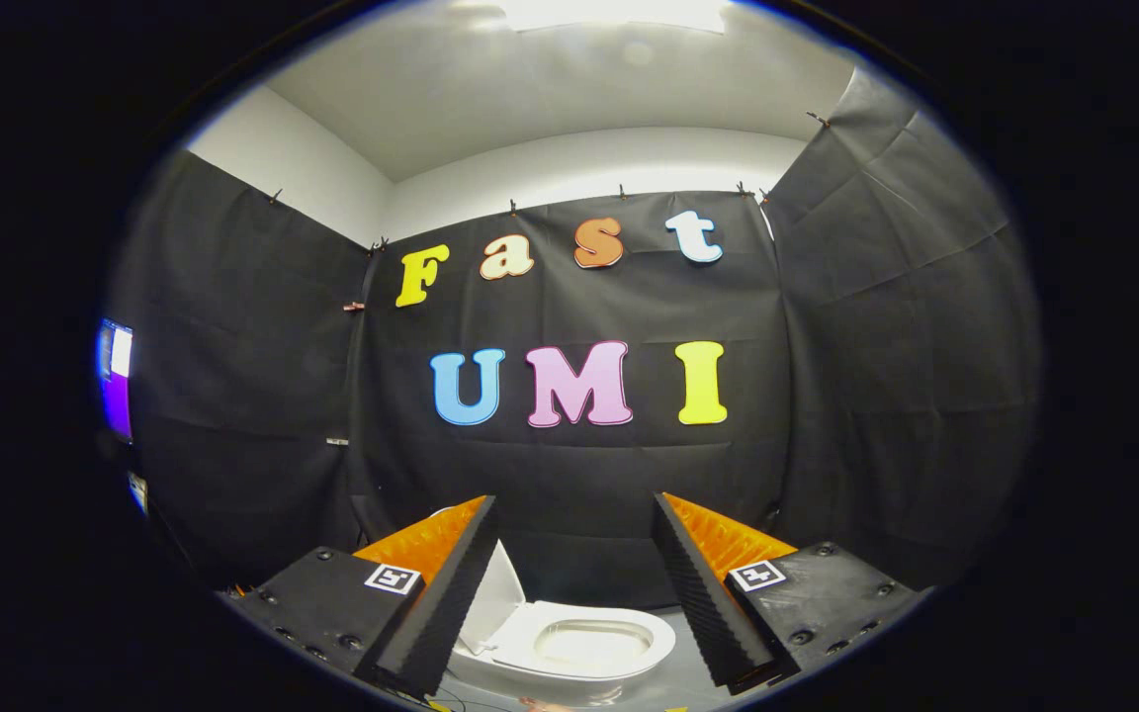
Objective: Open the toilet lid.
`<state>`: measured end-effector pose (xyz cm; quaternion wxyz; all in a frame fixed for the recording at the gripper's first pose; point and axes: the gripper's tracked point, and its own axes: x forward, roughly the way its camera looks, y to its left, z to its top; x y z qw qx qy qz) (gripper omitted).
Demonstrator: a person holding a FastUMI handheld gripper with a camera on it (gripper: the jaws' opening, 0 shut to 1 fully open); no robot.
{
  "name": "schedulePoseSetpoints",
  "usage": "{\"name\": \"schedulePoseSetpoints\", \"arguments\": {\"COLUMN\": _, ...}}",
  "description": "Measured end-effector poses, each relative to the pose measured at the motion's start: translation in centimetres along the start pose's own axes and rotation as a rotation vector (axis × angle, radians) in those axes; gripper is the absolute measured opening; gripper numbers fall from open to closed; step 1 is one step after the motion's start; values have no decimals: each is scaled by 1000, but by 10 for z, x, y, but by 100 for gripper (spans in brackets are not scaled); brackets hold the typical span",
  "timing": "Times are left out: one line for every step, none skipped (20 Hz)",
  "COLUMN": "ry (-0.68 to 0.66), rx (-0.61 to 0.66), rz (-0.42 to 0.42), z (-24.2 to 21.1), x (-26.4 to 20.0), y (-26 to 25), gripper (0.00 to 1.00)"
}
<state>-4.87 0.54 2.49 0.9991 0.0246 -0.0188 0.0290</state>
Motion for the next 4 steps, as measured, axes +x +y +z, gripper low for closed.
{"name": "schedulePoseSetpoints", "arguments": {"ry": -1, "rx": 0, "rz": 0, "z": 1, "x": 0, "y": 0, "gripper": 97}}
{"name": "schedulePoseSetpoints", "arguments": {"ry": -1, "rx": 0, "rz": 0, "z": 1, "x": 0, "y": 1, "gripper": 97}}
{"name": "schedulePoseSetpoints", "arguments": {"ry": -1, "rx": -1, "rz": 0, "z": 1, "x": 0, "y": 1, "gripper": 97}}
{"name": "schedulePoseSetpoints", "arguments": {"ry": 0, "rx": -2, "rz": 0, "z": 0, "x": 0, "y": 1, "gripper": 97}}
